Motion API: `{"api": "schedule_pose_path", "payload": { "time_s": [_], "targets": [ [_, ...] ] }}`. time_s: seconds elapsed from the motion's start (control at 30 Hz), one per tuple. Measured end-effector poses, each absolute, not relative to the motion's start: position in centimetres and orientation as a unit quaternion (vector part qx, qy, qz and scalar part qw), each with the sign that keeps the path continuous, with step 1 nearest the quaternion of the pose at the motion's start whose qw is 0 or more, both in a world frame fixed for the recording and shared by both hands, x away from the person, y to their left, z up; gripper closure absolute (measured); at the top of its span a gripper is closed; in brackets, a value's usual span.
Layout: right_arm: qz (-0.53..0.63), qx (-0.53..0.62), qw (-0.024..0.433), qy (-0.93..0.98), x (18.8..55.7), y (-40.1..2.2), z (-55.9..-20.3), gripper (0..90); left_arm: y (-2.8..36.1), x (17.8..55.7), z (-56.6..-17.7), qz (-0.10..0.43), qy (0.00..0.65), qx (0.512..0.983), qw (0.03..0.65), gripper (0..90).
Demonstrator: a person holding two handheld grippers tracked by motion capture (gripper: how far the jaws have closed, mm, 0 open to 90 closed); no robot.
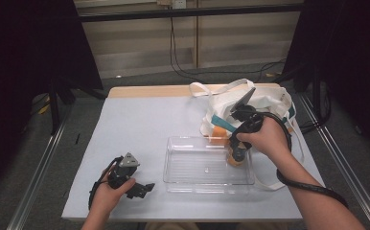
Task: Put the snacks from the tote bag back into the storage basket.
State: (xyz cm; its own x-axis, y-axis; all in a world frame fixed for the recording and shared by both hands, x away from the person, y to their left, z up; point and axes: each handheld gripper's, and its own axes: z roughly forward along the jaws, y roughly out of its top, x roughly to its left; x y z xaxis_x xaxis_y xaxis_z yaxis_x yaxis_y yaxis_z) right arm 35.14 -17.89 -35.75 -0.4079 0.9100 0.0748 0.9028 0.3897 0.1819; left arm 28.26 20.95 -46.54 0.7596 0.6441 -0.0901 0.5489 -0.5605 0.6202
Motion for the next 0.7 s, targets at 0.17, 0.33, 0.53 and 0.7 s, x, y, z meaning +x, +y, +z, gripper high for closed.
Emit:
{"api": "schedule_pose_path", "payload": {
  "time_s": [0.17,0.33,0.53,0.7],
  "targets": [
    [0.1,0.544,0.023,0.833,35.11,-17.78,-35.81,29.9,20.95,28.27,-46.51,0.075,0.337,0.881,0.323,3.7],
    [0.103,0.541,0.026,0.835,35.11,-17.69,-35.88,29.9,20.96,28.25,-46.51,0.073,0.335,0.883,0.321,3.7],
    [0.106,0.536,0.034,0.837,35.02,-17.32,-35.99,29.7,21.04,28.12,-46.36,0.077,0.337,0.882,0.321,3.7],
    [0.111,0.537,0.034,0.835,34.95,-17.43,-36.01,29.7,21.12,27.99,-46.38,0.078,0.34,0.879,0.325,3.7]
  ]
}}
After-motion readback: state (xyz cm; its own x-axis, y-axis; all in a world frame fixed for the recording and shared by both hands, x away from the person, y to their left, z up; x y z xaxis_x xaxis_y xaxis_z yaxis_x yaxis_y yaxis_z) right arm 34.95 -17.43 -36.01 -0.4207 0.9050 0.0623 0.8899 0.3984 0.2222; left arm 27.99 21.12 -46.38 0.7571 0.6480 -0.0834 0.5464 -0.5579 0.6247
